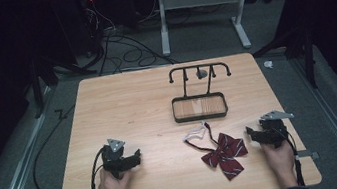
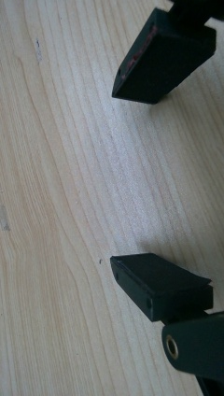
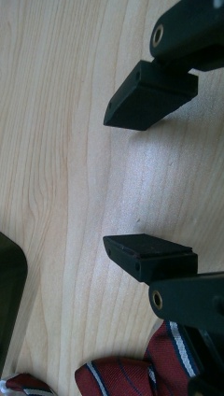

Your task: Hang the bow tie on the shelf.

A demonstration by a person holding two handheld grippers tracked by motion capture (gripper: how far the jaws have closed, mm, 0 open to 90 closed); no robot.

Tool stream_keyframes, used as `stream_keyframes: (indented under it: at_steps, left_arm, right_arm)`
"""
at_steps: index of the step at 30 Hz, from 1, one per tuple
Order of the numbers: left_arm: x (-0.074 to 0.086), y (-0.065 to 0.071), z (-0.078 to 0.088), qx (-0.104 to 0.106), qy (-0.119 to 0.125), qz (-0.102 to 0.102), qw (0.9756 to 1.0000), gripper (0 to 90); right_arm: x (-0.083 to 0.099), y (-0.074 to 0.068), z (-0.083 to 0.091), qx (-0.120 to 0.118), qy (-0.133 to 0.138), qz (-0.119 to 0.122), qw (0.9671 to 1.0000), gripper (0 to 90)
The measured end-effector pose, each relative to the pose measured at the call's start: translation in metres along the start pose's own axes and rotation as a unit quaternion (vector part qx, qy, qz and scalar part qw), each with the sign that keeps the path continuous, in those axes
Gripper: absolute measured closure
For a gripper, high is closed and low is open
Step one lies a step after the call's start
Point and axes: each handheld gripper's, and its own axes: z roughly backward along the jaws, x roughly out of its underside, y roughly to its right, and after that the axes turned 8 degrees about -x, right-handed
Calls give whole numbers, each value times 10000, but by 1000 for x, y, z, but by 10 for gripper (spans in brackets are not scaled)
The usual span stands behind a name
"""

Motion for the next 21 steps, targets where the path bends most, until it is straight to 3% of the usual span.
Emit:
stream_keyframes:
  at_steps: [21]
  left_arm:
    - [0, 0, 0, 2, 0, 2, 10000, 167]
  right_arm:
    - [0, -1, 0, -52, -8, 17, 10000, 383]
